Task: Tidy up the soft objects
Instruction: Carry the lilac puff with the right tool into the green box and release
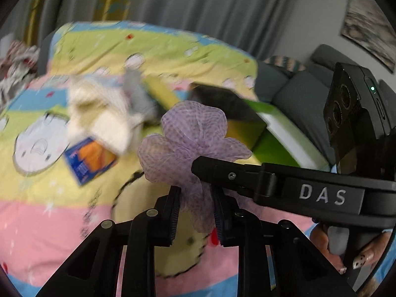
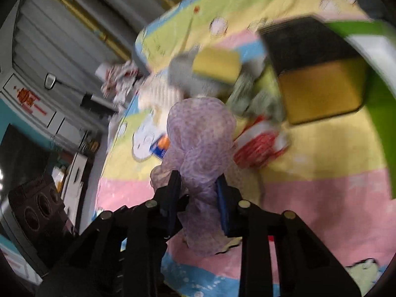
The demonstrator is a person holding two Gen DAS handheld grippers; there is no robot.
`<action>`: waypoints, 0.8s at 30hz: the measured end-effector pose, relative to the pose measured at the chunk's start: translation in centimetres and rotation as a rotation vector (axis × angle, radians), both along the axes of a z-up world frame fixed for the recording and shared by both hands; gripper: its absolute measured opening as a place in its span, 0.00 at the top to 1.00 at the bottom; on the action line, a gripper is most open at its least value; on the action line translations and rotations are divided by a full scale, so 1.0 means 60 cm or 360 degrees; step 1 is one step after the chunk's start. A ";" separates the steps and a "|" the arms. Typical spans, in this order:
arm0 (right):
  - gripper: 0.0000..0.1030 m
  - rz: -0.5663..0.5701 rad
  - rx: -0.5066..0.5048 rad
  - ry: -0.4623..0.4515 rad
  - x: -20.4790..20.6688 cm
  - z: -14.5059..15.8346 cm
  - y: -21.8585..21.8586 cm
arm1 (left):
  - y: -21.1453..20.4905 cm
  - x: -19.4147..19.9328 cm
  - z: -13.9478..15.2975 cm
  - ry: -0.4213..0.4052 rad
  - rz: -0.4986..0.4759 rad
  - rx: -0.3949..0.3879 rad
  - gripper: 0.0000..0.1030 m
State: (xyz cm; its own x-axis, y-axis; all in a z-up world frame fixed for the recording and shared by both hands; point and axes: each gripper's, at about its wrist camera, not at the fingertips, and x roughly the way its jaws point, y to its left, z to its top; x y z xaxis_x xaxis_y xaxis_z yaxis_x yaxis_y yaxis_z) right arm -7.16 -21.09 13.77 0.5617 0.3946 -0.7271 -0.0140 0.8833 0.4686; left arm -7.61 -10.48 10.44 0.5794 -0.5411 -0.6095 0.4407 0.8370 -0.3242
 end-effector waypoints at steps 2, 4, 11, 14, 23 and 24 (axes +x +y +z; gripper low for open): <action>0.73 -0.0074 -0.0062 -0.0081 -0.011 0.024 -0.020 | -0.024 -0.002 0.014 -0.0052 -0.0047 -0.0007 0.76; 0.73 -0.0163 -0.0082 -0.0172 -0.021 0.043 -0.045 | -0.054 0.001 0.029 -0.0101 -0.0111 -0.0047 0.76; 0.73 -0.0460 -0.0075 -0.0404 -0.057 0.096 -0.171 | -0.156 0.007 0.075 -0.0257 -0.0332 -0.0128 0.76; 0.73 -0.0595 -0.0080 -0.0434 -0.071 0.105 -0.220 | -0.201 0.022 0.080 -0.0239 -0.0432 -0.0149 0.76; 0.73 -0.0931 -0.0127 -0.0418 -0.091 0.083 -0.317 | -0.329 0.035 0.058 -0.0241 -0.0669 -0.0062 0.76; 0.73 -0.0956 -0.0125 -0.0411 -0.092 0.078 -0.324 | -0.339 0.037 0.053 -0.0229 -0.0683 -0.0057 0.76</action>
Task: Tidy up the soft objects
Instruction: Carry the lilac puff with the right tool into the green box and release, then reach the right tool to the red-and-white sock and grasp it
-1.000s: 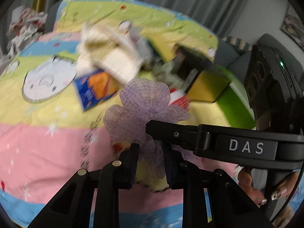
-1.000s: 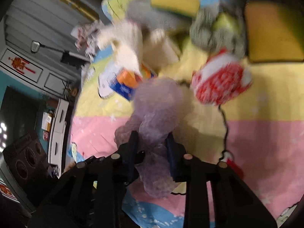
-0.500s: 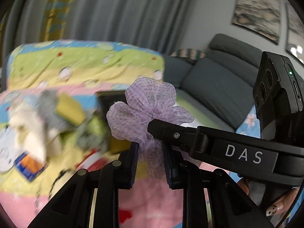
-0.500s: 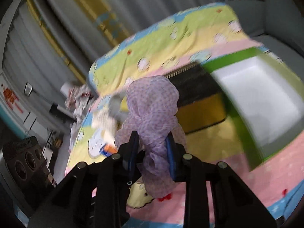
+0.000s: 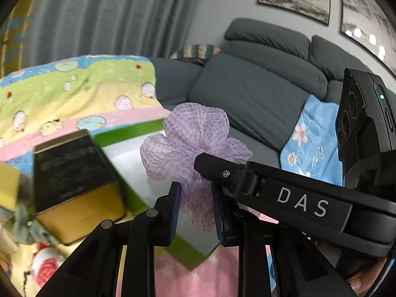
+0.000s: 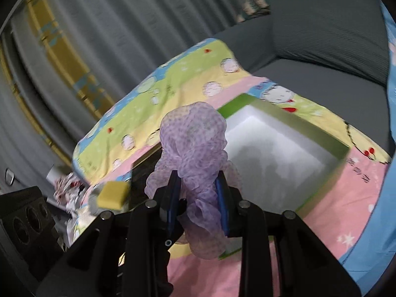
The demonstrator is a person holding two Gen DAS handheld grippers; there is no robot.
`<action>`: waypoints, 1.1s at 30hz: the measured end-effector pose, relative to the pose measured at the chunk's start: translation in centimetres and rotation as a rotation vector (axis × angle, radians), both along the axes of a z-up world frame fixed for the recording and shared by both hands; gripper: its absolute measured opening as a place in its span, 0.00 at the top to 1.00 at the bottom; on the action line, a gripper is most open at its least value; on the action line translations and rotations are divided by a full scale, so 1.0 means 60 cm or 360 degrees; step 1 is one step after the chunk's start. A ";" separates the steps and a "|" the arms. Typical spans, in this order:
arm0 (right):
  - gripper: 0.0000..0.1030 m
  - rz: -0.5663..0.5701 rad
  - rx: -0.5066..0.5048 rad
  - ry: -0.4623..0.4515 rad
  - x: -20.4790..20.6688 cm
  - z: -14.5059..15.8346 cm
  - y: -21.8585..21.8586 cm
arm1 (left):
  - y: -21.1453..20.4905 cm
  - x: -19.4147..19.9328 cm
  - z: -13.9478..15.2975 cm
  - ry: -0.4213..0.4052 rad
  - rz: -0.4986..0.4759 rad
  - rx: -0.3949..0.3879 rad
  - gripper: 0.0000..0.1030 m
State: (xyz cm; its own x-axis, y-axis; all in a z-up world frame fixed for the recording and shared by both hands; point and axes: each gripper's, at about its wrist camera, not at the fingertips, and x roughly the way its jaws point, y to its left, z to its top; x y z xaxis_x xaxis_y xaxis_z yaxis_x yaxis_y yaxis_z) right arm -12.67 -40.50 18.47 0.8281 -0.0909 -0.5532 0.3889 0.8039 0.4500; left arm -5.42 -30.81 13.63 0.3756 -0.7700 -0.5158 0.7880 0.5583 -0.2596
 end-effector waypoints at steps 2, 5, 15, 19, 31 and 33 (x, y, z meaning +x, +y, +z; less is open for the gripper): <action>0.73 -0.0053 0.0006 0.0020 -0.001 -0.007 -0.012 | -0.019 -0.002 -0.011 0.0024 -0.0023 0.0014 0.76; 0.72 -0.0121 0.0021 0.0059 -0.003 -0.021 -0.029 | -0.041 -0.001 -0.026 0.0072 -0.0046 0.0033 0.76; 0.63 -0.0209 -0.0040 0.0168 0.001 -0.033 -0.030 | -0.034 0.012 -0.039 0.0135 0.0047 0.0052 0.69; 0.44 -0.0212 -0.0048 0.0127 -0.013 -0.023 -0.020 | 0.000 0.009 -0.024 0.0116 0.0124 0.0025 0.42; 0.13 0.0025 -0.0179 0.0004 -0.010 0.017 0.065 | 0.144 -0.013 0.029 0.0016 0.0375 0.0009 0.18; 0.13 0.0103 -0.0175 -0.0010 -0.006 0.021 0.082 | 0.175 -0.016 0.039 0.0000 0.0429 -0.0002 0.18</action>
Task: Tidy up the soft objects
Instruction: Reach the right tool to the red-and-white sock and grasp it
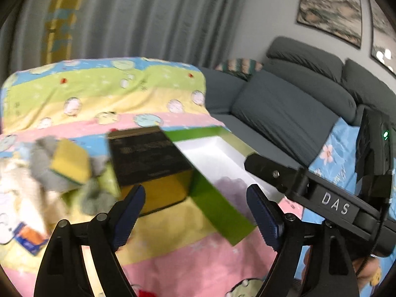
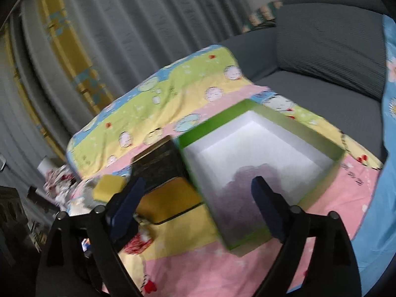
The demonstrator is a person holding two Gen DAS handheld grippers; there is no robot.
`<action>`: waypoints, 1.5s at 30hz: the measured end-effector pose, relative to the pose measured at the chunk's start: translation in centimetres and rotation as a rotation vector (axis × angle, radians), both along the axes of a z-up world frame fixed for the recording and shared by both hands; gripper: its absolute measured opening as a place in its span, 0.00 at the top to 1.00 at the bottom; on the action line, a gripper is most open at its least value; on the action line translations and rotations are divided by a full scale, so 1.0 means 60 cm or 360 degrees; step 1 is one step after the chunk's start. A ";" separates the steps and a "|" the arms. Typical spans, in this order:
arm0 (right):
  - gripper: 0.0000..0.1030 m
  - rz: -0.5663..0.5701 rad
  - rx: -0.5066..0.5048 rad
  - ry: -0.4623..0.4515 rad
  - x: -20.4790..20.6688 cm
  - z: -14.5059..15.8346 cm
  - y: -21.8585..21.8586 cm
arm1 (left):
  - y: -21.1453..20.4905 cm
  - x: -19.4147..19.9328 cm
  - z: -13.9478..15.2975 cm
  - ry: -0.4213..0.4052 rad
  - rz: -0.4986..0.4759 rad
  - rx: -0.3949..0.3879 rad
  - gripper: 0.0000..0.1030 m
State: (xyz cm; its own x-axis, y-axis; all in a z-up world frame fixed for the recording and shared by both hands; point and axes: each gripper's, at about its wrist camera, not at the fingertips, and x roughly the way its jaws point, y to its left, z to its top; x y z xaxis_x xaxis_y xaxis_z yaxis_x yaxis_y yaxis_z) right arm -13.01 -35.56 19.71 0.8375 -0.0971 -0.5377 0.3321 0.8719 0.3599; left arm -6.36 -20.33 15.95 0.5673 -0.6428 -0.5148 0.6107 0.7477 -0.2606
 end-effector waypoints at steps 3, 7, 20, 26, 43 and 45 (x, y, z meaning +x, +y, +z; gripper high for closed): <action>0.12 0.0076 0.0002 -0.0016 0.004 0.002 0.025 | 0.050 -0.001 0.006 0.0014 0.0148 0.0023 0.10; 0.10 0.0157 -0.0061 0.0057 0.023 -0.001 0.068 | 0.105 -0.003 -0.005 0.0042 0.0284 0.0015 0.08; 0.10 0.0516 0.0171 0.0362 0.111 -0.095 0.158 | 0.191 0.059 -0.137 0.0452 0.0432 -0.0041 0.08; 0.26 0.0550 0.0286 0.0453 0.147 -0.137 0.163 | 0.182 0.070 -0.174 0.0497 0.0392 -0.0056 0.08; 0.54 0.0585 0.0325 0.0689 0.226 -0.215 0.179 | 0.172 0.099 -0.223 0.0628 0.0337 -0.0150 0.63; 0.56 0.0589 0.0316 0.0676 0.221 -0.212 0.183 | 0.171 0.095 -0.218 0.0603 0.0335 -0.0138 0.64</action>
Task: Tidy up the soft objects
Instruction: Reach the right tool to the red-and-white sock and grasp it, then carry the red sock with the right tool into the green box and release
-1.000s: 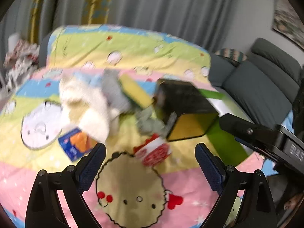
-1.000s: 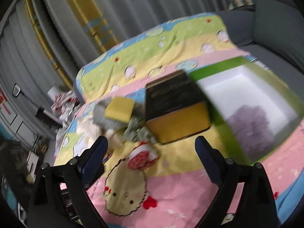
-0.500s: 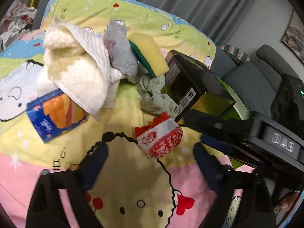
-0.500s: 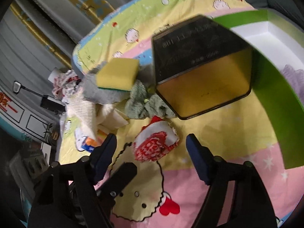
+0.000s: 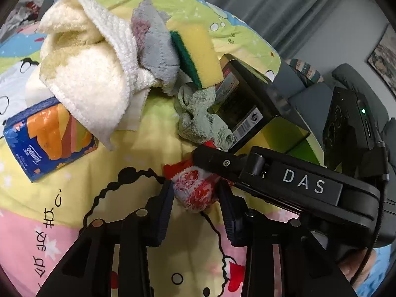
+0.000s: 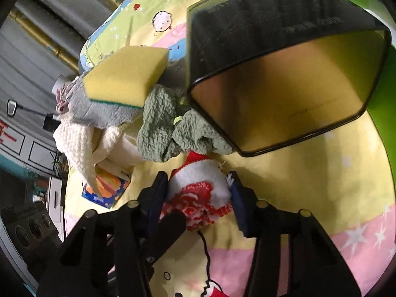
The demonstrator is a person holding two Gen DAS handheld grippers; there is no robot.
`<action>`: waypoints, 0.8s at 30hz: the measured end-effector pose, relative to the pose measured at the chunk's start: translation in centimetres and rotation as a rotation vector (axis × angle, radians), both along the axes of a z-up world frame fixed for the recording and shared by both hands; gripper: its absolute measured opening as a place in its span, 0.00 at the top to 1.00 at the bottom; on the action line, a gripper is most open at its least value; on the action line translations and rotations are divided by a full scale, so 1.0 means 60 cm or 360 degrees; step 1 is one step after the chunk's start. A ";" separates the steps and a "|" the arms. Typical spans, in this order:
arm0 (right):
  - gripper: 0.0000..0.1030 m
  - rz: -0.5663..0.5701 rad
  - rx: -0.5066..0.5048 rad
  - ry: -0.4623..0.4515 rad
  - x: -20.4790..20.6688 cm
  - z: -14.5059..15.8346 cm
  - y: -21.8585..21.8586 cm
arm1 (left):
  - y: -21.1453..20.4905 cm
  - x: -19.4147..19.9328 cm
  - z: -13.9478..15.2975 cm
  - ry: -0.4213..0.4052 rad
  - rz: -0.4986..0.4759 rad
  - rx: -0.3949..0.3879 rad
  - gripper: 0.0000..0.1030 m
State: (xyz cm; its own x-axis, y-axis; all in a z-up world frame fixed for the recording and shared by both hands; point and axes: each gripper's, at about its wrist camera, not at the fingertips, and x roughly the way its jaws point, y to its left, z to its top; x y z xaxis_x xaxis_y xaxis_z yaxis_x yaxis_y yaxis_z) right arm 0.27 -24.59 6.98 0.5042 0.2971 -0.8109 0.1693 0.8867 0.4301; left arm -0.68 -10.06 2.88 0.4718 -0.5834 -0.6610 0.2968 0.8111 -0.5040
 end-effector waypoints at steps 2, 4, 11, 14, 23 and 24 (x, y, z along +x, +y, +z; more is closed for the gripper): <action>0.56 0.0006 0.0000 -0.0015 -0.006 0.005 0.003 | -0.001 -0.004 0.006 -0.0019 -0.0002 0.0017 0.64; 0.57 0.0013 -0.0005 -0.0038 -0.013 0.013 0.008 | -0.003 -0.010 0.017 -0.0049 0.0004 0.0043 0.64; 0.57 0.0036 -0.0028 -0.0180 -0.049 0.056 0.025 | 0.007 -0.039 0.061 -0.0146 0.0015 0.0053 0.64; 0.57 0.0040 -0.0008 -0.0252 -0.069 0.080 0.025 | 0.016 -0.058 0.081 -0.0193 -0.0005 0.0030 0.64; 0.57 0.0035 -0.0064 -0.0431 -0.123 0.135 0.028 | 0.012 -0.105 0.137 -0.0353 -0.0050 0.0028 0.64; 0.57 0.0033 -0.0070 -0.0447 -0.126 0.139 0.027 | 0.013 -0.110 0.143 -0.0368 -0.0055 0.0021 0.64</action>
